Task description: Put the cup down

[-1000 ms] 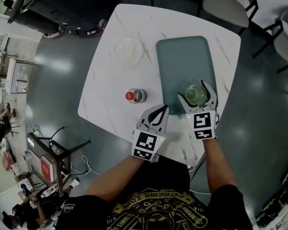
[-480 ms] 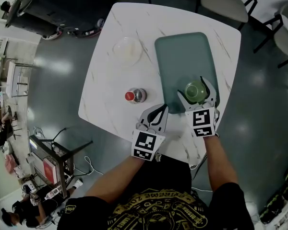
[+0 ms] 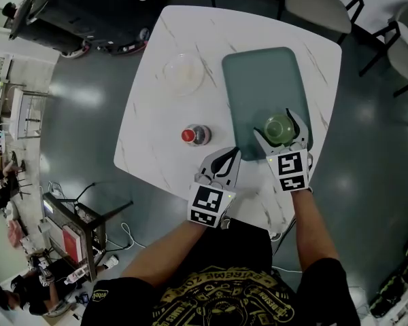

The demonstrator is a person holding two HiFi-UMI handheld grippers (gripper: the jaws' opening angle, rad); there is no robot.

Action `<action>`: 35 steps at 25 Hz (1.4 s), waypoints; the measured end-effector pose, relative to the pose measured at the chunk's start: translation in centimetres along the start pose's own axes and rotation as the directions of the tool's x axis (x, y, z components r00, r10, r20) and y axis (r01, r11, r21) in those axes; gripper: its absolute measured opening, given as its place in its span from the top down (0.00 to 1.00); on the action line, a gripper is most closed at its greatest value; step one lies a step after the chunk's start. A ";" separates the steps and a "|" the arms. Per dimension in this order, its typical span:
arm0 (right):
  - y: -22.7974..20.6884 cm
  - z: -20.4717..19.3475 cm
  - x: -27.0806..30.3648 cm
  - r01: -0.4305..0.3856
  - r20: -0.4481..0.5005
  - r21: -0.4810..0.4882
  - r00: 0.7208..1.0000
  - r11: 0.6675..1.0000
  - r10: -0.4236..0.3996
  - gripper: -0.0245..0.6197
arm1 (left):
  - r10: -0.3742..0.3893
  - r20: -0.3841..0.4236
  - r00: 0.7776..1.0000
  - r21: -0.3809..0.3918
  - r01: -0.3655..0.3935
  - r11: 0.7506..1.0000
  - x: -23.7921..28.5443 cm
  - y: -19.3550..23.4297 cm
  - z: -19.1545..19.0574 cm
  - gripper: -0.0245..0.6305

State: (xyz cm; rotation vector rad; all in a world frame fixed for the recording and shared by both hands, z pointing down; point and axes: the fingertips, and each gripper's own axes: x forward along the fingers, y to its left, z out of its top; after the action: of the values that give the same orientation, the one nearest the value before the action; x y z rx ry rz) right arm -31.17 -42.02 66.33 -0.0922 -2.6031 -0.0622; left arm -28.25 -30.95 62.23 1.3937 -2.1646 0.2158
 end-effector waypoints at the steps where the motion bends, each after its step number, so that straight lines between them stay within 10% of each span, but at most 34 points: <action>1: -0.1 0.0 0.0 -0.001 0.003 0.007 1.000 1.000 0.001 0.32 | -0.001 -0.001 1.000 -0.004 0.001 1.000 -0.1 0.0 -0.1 0.97; 11: 0.1 0.3 -1.5 0.004 0.005 0.041 1.000 0.999 -0.004 0.28 | -0.039 0.019 0.999 -0.001 0.039 0.999 -1.6 -0.5 0.5 0.97; 29: 6.0 2.7 -15.8 0.234 0.105 0.177 0.961 0.956 -0.255 0.29 | -0.201 0.096 0.975 0.074 0.194 0.978 -10.9 -2.4 0.8 0.97; 35: 10.0 4.3 -19.8 0.293 0.143 0.198 0.936 0.936 -0.323 0.44 | -0.239 0.141 0.961 0.099 0.226 0.969 -15.1 -1.7 0.7 0.97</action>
State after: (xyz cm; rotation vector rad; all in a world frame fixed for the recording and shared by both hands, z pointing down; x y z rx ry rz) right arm -15.65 -32.82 52.78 0.3935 -2.7608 0.0640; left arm -22.32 -20.06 53.45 1.7483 -2.1072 0.1135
